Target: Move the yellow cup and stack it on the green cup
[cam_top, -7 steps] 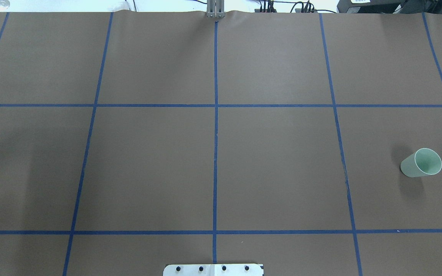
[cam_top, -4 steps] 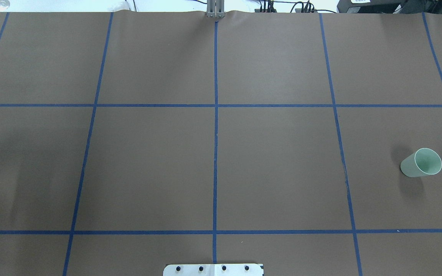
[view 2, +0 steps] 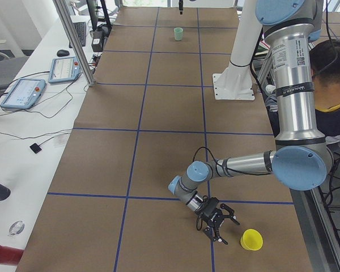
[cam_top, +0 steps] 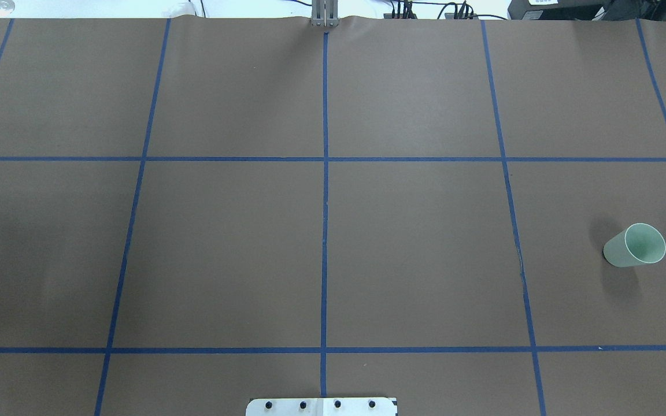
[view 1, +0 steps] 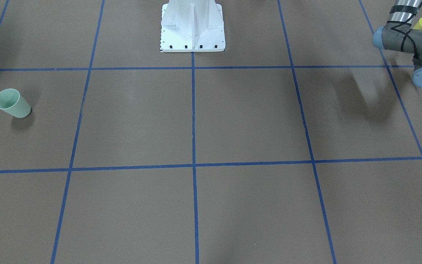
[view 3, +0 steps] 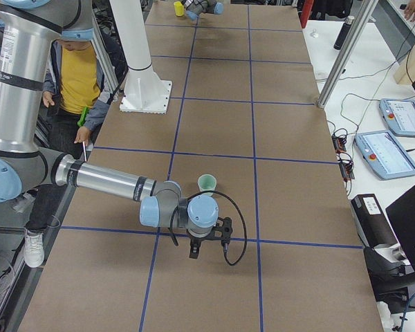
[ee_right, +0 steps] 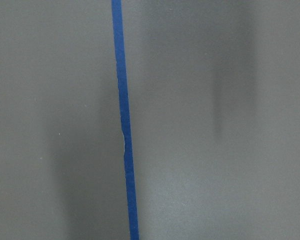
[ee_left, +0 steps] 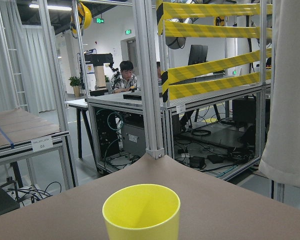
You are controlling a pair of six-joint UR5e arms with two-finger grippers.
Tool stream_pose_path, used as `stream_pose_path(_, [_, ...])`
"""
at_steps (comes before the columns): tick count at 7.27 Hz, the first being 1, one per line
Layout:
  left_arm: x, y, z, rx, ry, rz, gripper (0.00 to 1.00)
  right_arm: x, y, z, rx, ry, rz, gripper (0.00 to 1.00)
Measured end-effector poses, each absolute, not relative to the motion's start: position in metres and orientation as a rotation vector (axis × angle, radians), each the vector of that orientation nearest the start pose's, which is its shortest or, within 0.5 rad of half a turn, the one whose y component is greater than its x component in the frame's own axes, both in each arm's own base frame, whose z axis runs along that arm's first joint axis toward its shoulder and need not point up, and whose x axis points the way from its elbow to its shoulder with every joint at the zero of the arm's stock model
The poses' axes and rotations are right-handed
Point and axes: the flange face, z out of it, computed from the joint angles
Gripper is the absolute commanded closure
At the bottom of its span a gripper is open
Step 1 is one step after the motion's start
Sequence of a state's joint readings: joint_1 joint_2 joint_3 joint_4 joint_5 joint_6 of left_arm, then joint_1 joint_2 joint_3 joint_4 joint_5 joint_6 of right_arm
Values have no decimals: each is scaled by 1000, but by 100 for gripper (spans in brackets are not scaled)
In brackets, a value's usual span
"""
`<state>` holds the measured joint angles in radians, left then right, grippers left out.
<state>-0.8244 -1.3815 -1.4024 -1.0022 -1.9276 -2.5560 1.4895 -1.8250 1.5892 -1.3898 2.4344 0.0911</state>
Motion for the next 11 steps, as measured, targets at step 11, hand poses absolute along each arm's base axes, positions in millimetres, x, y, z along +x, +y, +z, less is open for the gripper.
stream_pose_path(11, [119,-212,911,-429,-1267,-1821,0,27,-376,734,-122,-856,32,0])
